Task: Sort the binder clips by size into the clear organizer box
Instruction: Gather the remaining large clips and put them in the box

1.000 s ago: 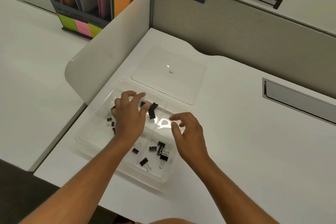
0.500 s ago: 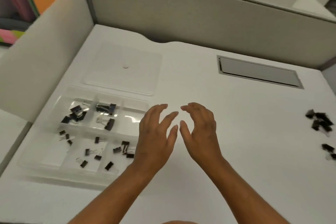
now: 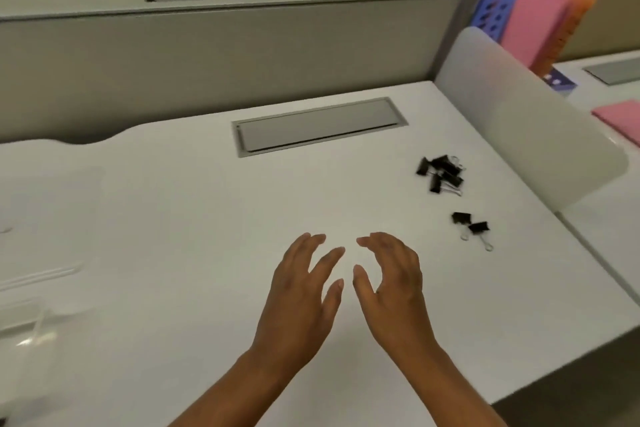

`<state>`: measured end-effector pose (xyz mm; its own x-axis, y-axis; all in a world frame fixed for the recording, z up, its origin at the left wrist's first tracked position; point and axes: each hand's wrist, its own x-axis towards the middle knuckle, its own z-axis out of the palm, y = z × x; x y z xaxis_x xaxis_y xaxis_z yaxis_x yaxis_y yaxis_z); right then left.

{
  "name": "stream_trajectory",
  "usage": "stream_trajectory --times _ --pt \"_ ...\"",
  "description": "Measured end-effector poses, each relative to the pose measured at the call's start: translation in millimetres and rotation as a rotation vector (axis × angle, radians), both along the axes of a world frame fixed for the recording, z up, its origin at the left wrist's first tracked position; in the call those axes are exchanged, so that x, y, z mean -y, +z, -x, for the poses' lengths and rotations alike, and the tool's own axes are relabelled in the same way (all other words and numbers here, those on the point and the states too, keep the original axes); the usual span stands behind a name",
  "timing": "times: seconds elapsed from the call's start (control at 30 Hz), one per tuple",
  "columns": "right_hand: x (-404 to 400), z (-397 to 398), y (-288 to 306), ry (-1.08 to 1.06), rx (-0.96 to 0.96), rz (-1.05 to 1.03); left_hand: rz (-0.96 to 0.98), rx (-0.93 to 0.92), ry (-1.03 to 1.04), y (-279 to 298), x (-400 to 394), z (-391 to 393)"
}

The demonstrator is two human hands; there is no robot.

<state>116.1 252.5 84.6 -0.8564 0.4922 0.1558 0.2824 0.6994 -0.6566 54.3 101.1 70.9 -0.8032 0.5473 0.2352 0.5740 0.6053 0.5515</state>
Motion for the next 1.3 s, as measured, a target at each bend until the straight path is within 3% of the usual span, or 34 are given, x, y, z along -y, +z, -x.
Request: stream_trajectory --times 0.33,0.57,0.73,0.97,1.07,1.17,1.3 --pt "-195.3 -45.2 -41.2 -0.24 0.064 0.099 0.177 0.051 -0.33 -24.1 -208.2 -7.6" --pt "-279.0 -17.9 -93.8 -0.367 0.131 -0.056 0.276 0.078 -0.349 -52.5 -314.3 27.5" --pt "-286.0 -11.6 -120.2 -0.415 0.1 -0.168 0.33 -0.054 -0.394 -89.5 -330.3 51.0" --pt "-288.7 -10.4 -122.6 -0.389 0.053 -0.156 0.126 -0.008 -0.39 -99.6 -323.6 52.5" --pt "-288.2 -11.6 -114.3 -0.433 -0.146 0.061 -0.047 0.232 -0.192 -90.8 -316.9 50.2" --pt "-287.6 -14.2 -105.5 -0.526 -0.26 0.327 -0.357 0.633 0.127 -72.6 -311.1 42.3" --pt "-285.6 -7.6 -76.7 -0.67 -0.395 0.87 -0.611 1.102 0.198 -41.3 -292.7 23.2"
